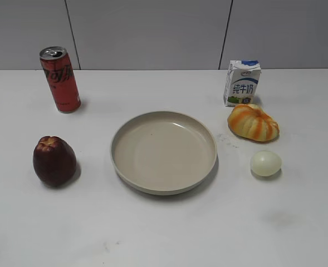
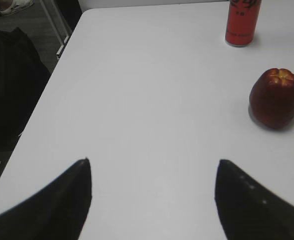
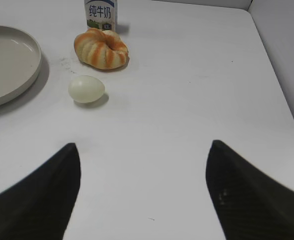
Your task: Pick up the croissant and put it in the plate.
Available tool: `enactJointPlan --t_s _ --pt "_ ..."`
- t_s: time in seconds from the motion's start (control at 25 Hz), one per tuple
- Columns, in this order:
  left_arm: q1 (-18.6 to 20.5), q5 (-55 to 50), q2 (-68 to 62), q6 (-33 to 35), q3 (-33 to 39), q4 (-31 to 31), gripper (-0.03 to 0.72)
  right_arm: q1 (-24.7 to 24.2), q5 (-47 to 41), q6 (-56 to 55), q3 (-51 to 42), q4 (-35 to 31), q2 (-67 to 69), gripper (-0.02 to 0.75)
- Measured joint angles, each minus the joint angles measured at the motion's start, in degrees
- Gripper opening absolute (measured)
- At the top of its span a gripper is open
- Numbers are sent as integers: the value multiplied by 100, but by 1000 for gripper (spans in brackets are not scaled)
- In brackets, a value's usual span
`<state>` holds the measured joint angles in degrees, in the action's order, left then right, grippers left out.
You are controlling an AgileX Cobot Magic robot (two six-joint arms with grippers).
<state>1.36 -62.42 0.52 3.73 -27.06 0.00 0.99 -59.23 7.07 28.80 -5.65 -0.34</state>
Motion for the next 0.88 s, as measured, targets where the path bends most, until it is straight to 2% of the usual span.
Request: enactJointPlan --t_s 0.56,0.68,0.88 --pt "0 0 0 0 0 0 587 0 51 79 15 36 73 590" --pt "0 0 0 0 0 0 587 0 469 126 109 38 572 590" --pt "0 0 0 0 0 0 587 0 1799 133 121 22 1802 590"
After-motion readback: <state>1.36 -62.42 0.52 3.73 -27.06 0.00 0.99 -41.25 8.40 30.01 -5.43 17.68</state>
